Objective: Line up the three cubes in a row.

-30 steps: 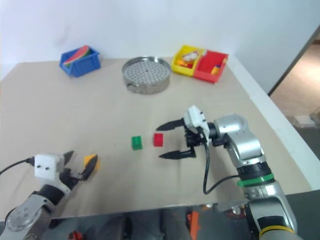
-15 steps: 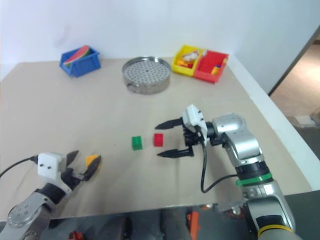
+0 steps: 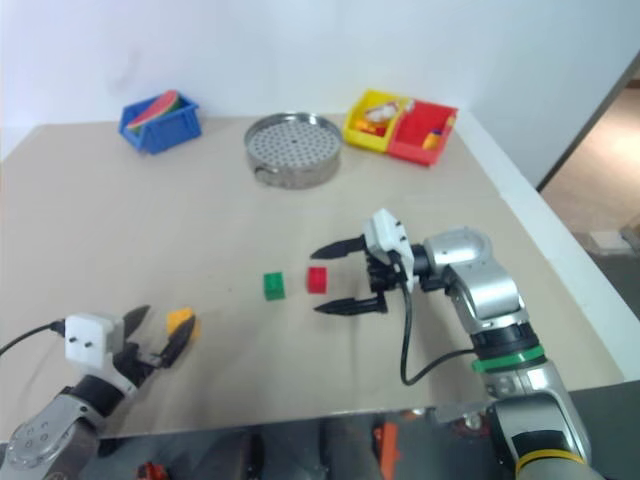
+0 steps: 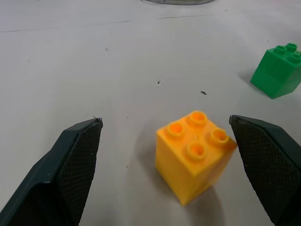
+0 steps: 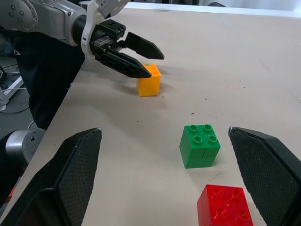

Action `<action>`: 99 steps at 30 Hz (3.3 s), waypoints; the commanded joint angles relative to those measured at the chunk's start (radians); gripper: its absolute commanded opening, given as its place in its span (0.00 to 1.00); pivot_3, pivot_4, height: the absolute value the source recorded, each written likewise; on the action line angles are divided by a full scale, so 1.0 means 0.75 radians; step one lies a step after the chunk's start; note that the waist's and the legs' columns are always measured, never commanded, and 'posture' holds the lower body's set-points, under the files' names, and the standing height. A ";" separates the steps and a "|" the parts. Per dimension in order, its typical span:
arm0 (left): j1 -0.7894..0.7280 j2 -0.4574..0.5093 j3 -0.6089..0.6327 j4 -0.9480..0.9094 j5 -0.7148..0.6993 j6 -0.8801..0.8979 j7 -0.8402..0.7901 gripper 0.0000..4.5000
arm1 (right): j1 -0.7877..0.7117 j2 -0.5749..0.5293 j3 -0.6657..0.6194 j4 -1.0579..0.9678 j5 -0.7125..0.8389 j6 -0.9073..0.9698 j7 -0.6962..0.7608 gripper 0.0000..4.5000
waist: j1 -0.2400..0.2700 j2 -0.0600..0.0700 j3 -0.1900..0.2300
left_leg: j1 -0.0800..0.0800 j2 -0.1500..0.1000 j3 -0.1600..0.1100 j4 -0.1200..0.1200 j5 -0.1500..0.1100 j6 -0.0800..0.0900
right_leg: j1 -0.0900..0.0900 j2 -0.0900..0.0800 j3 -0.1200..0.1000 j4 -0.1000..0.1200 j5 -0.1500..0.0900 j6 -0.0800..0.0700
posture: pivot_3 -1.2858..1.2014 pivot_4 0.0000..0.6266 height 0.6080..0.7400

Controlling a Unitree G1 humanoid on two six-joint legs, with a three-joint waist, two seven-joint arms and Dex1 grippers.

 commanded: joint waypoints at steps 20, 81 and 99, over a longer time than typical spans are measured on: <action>-0.083 0.057 0.006 -0.189 -0.082 0.225 0.089 0.99 | 0.020 -0.007 -0.004 -0.012 -0.020 -0.053 0.014 1.00 | 0.000 0.000 0.000 | 0.000 0.000 0.000 0.000 0.000 0.000 | 0.000 0.000 0.000 0.000 0.000 0.000 | 0.52 0.24 1.00; -0.441 0.312 -0.093 0.221 -0.041 0.173 -0.262 0.43 | 0.023 -0.019 -0.009 -0.020 -0.034 -0.049 -0.013 1.00 | 0.001 0.000 0.000 | -0.001 0.000 0.000 -0.001 0.000 0.000 | 0.000 0.000 -0.001 0.000 0.000 0.000 | 0.52 0.24 1.00; -0.772 0.361 -0.219 0.539 0.018 0.065 -0.476 0.43 | -0.014 0.034 -0.066 -0.044 0.035 0.040 -0.133 1.00 | 0.003 0.000 0.000 | -0.001 0.000 0.000 -0.001 0.000 0.000 | 0.000 0.000 -0.001 0.000 0.003 0.004 | 0.52 0.24 1.00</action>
